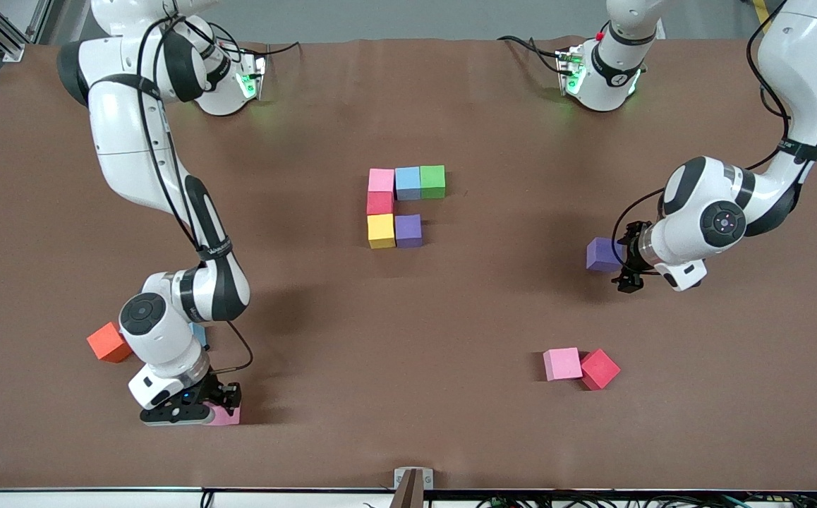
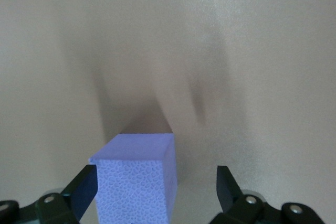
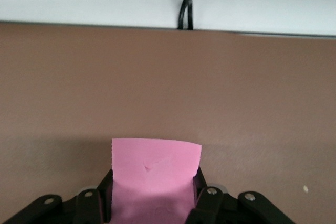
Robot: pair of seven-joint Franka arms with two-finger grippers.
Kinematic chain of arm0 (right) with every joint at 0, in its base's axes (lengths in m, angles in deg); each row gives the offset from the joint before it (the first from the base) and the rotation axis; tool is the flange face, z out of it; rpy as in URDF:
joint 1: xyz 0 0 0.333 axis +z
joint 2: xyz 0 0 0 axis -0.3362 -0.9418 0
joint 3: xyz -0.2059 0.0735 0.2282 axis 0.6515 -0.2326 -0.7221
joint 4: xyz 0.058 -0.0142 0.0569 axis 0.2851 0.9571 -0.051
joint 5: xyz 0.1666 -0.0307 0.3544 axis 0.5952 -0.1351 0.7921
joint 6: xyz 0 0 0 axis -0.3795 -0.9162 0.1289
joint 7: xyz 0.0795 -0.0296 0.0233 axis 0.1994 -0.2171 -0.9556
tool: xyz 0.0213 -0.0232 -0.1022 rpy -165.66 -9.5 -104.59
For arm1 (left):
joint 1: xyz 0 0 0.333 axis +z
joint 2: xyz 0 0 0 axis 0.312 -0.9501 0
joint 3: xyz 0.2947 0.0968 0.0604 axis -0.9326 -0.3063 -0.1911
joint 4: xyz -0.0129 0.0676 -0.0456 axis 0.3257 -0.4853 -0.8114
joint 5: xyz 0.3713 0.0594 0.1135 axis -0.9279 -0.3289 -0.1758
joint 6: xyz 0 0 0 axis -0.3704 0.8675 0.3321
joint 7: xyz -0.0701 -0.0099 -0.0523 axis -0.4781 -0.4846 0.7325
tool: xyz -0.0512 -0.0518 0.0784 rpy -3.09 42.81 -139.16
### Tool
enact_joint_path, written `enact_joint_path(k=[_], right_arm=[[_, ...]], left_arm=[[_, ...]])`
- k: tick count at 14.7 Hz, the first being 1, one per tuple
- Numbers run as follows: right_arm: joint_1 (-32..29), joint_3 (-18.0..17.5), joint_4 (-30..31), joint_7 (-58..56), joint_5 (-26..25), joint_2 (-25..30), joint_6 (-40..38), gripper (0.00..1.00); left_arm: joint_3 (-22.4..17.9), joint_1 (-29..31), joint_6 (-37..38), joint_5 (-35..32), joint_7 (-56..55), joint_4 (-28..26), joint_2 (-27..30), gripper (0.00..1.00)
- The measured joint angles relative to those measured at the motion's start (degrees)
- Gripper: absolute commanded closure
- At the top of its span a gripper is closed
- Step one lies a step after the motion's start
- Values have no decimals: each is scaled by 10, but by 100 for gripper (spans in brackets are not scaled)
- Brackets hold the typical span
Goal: Arrange 11 blocks into digit 3
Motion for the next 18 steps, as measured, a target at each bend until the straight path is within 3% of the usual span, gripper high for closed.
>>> enact_joint_path(k=[4,9,11,16,18], right_arm=[[39,-3,-7,10,35,47,-135,86],[98,-4,-3,40,51,56,-177,87],[121,-5,-3,86,51,56,-194,87],[197,-5,-1,209,51,78,-278,87],[231,-5,25,229,51,105,-274,88]], left_arm=[[2,0,-1,0,0,-20,10,0],[2,0,-20,0,0,-37,6,4],[1,0,-24,-17,-1,-42,-1,16],[-2,0,-40,-36,-7,-40,-26,66],[1,-5,-40,-37,-40,-33,-26,69]])
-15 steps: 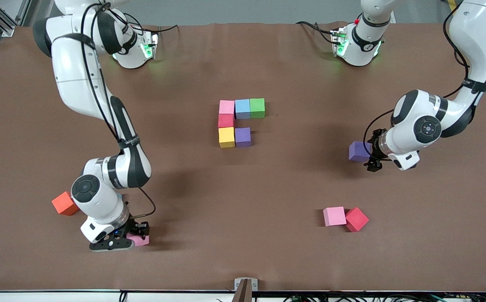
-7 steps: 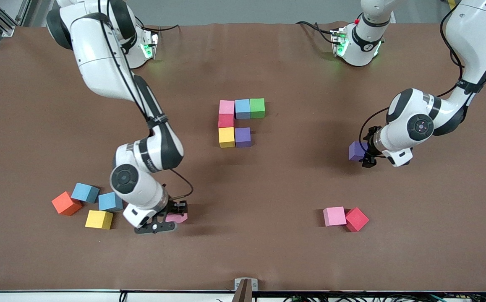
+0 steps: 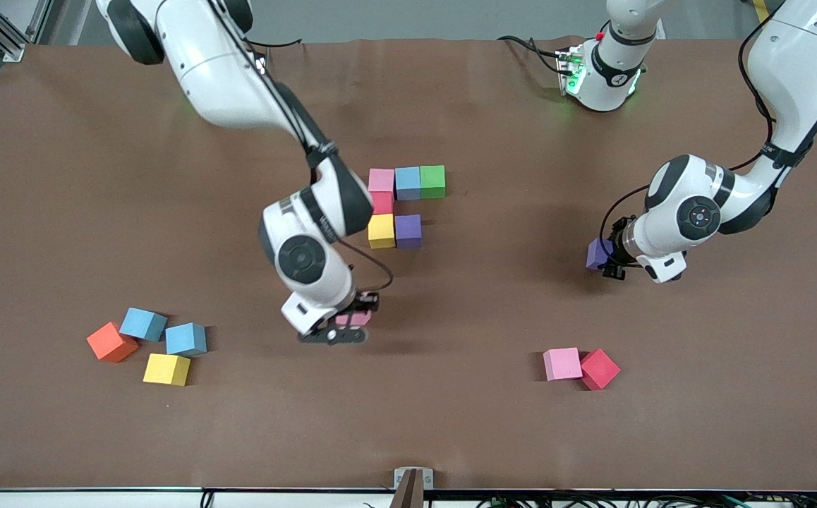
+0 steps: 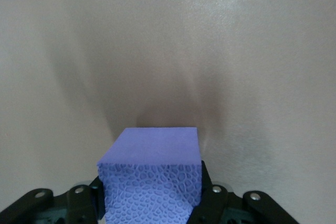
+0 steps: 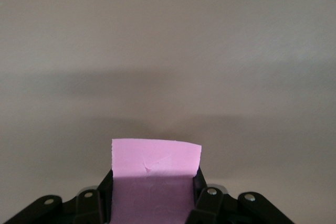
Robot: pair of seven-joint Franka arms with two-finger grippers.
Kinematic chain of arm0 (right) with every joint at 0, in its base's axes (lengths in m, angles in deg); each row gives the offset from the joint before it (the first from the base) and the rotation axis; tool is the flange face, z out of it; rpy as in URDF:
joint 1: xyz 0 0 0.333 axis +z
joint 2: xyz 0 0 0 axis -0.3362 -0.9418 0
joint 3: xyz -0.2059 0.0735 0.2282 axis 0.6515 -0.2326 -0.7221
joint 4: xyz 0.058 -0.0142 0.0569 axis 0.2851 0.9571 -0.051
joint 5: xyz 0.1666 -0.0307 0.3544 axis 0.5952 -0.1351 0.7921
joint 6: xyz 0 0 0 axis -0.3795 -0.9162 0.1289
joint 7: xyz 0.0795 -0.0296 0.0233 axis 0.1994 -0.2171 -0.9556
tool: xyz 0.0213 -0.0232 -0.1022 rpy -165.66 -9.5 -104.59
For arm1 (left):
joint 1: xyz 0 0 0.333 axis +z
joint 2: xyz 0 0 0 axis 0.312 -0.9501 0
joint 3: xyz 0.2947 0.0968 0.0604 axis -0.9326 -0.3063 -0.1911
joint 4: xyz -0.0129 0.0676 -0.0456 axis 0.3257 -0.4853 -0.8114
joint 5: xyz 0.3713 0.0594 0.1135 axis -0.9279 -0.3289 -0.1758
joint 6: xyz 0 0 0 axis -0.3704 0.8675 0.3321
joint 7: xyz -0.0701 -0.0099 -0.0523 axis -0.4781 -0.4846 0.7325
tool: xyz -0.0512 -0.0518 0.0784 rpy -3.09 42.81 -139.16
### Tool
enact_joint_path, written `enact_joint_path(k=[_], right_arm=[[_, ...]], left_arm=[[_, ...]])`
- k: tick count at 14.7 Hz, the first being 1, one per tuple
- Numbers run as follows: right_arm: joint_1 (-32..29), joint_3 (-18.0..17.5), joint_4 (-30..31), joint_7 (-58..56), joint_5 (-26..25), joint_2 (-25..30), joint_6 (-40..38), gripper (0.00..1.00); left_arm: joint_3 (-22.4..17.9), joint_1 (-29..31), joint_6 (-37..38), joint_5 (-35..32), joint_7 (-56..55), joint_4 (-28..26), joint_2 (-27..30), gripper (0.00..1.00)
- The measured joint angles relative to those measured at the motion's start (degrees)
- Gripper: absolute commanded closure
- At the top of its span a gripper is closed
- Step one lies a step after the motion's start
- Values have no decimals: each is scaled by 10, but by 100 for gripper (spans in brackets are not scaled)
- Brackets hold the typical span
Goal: Arrange 11 blocks into digit 3
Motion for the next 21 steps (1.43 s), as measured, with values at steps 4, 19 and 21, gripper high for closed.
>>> enact_joint_path(k=[4,19,21], right_arm=[[35,1,143,9,0,73,156,88],[76,2,273,32,-19,118,269,89],[77,3,276,32,-23,118,270,88]], left_arm=[[5,-79,22,0,-98,36,0,69],[6,-316,34,2,-301,130,-72,68],[6,-336,32,8,-310,143,-86,68]])
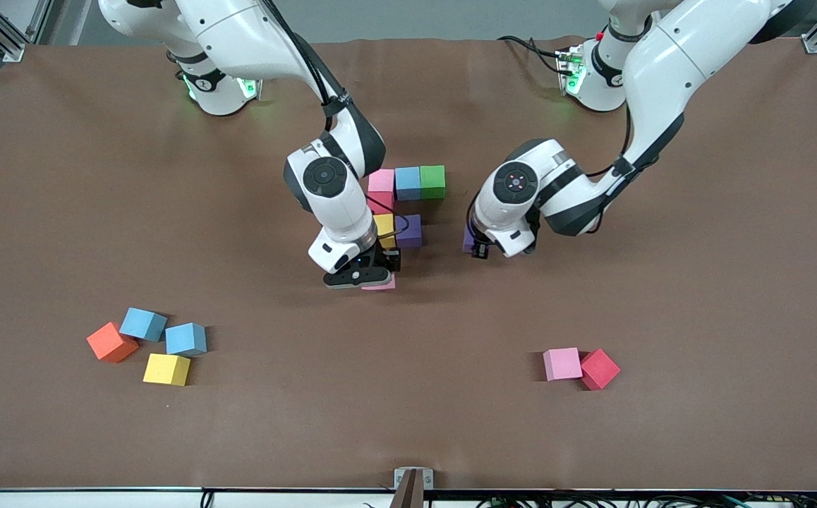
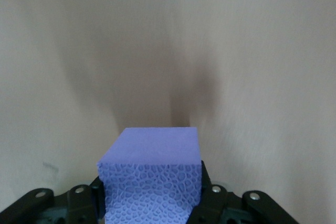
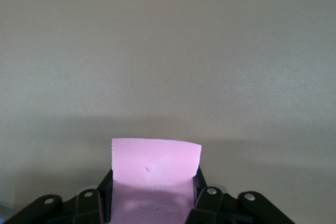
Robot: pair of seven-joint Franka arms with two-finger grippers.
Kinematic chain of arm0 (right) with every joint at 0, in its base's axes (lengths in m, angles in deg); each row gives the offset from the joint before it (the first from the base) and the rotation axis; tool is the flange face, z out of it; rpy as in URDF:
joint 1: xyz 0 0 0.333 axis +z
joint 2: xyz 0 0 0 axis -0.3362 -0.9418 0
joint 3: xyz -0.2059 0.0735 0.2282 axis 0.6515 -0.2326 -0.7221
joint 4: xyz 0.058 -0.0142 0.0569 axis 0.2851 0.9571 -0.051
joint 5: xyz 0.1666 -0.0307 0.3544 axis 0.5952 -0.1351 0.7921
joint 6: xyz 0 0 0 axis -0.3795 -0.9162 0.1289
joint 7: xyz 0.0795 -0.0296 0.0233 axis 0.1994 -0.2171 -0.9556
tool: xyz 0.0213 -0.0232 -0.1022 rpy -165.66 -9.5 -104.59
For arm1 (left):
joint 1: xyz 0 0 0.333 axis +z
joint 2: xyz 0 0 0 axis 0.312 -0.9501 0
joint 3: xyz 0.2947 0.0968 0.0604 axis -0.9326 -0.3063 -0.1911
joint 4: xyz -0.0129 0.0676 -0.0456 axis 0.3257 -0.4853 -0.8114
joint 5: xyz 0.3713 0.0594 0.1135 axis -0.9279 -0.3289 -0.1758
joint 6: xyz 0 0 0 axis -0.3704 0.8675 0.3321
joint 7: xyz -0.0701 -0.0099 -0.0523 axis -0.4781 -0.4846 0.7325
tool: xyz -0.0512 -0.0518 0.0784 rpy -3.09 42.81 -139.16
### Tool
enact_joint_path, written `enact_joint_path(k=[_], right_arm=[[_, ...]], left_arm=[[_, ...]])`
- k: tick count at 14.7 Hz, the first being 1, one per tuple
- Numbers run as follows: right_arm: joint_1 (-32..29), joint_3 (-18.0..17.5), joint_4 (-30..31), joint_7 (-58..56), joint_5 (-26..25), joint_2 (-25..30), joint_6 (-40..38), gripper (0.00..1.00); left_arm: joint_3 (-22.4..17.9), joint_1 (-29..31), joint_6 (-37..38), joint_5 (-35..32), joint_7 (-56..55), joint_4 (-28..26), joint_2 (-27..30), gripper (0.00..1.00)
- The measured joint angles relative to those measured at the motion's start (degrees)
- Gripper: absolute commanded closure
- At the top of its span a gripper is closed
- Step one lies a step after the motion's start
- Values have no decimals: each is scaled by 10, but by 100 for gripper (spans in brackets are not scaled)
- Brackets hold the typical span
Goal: Arrange 11 blocks into digit 3
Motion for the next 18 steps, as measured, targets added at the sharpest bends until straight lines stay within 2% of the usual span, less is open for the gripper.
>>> enact_joint_path(k=[7,14,18], right_arm=[[-16,18,4,3,-1,3,20,89],[-20,16,5,7,-1,4,20,89],[-9,13,11,15,-1,4,19,89]], left_arm=[[0,-43,-28,18,-79,8,-6,67],[-2,-55,-38,18,-146,8,-9,66],[-32,-89,-55,18,-158,10,-10,66]])
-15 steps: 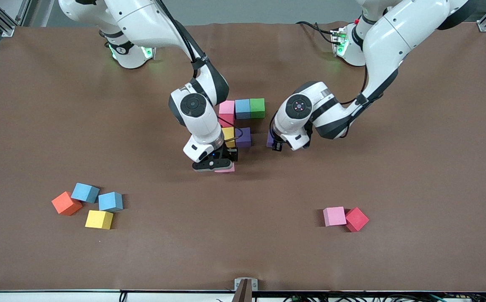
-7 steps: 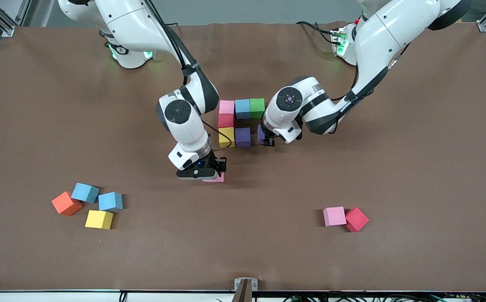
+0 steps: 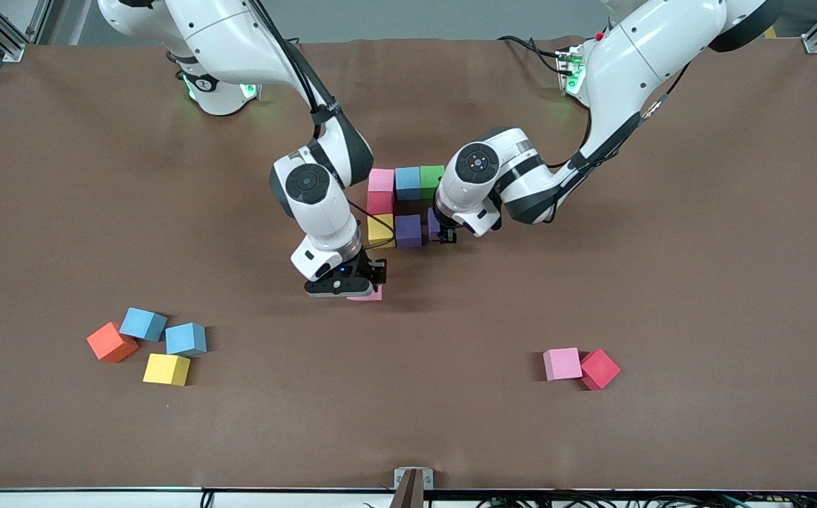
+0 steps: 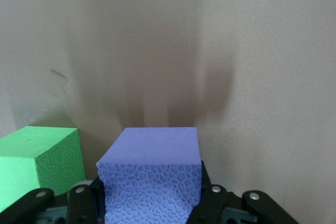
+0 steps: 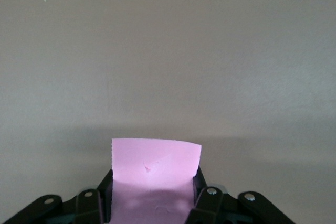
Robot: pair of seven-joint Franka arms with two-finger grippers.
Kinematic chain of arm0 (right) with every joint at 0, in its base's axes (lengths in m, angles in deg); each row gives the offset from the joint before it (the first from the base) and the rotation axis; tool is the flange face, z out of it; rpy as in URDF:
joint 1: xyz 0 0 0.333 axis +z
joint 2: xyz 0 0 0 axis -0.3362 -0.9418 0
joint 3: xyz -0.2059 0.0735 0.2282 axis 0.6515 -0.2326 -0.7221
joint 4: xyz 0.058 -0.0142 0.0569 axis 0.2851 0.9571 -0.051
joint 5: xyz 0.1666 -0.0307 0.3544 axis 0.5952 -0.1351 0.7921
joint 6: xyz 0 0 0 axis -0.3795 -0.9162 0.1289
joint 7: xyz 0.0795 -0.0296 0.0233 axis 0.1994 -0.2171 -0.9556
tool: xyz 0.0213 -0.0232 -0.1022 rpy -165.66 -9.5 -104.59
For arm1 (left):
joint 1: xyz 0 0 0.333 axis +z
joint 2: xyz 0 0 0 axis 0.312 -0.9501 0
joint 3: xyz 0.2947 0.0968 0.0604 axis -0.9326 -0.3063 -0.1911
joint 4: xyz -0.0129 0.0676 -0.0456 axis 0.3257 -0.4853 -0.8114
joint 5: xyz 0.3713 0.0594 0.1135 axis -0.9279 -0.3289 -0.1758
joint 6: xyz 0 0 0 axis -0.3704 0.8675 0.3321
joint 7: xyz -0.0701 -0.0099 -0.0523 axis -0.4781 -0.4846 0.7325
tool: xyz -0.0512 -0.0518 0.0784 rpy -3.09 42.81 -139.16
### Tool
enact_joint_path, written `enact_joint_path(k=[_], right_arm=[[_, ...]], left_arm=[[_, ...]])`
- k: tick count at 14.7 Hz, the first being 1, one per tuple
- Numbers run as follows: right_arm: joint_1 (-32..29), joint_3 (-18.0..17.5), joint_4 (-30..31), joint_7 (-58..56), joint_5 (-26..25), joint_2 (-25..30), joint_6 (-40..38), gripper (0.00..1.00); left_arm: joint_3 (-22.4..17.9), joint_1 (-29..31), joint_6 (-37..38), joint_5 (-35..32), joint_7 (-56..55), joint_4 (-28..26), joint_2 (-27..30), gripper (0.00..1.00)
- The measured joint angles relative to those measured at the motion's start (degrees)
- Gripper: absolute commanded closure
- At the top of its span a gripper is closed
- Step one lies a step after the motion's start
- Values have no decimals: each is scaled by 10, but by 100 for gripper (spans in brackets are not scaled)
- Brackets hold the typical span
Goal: Arrange 11 blocks into digit 3
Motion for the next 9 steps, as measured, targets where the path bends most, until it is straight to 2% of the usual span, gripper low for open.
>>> enact_joint_path(k=[3,9], right_arm=[[14,-1,5,17,0,0,0,89],[29,-2,28,21,0,0,0,89]], left_arm=[[-22,-22,-3,0,-1,9,-2,66],[-24,-33,-3,0,-1,28,-15,66]])
